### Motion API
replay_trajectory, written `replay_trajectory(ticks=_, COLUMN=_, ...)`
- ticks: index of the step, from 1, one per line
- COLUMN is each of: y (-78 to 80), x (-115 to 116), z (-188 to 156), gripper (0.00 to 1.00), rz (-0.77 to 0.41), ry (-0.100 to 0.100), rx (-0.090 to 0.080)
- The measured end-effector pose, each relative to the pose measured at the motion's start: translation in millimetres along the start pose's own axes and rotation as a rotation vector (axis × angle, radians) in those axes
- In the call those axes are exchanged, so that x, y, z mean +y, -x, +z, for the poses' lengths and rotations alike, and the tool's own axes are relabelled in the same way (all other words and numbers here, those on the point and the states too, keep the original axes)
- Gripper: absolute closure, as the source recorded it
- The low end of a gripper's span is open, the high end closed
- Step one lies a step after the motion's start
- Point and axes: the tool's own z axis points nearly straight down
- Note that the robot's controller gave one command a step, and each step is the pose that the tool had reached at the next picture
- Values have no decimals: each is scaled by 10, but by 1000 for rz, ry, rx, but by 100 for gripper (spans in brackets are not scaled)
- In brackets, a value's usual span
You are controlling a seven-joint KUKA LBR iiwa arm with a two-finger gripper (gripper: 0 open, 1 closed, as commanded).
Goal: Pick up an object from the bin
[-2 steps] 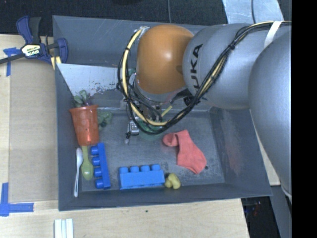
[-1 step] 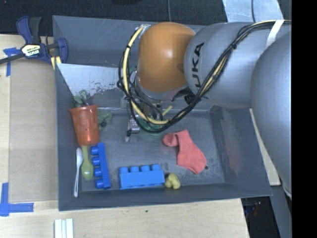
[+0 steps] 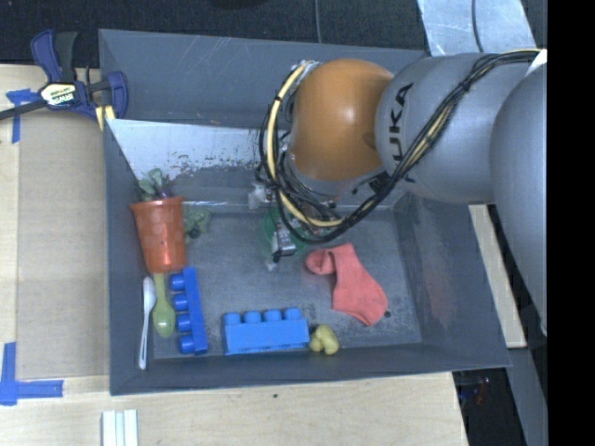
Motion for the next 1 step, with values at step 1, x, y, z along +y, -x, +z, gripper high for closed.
replay_trajectory(ticks=1, y=10, x=-204, z=361, gripper=0, rz=167, ry=-1, rx=1)
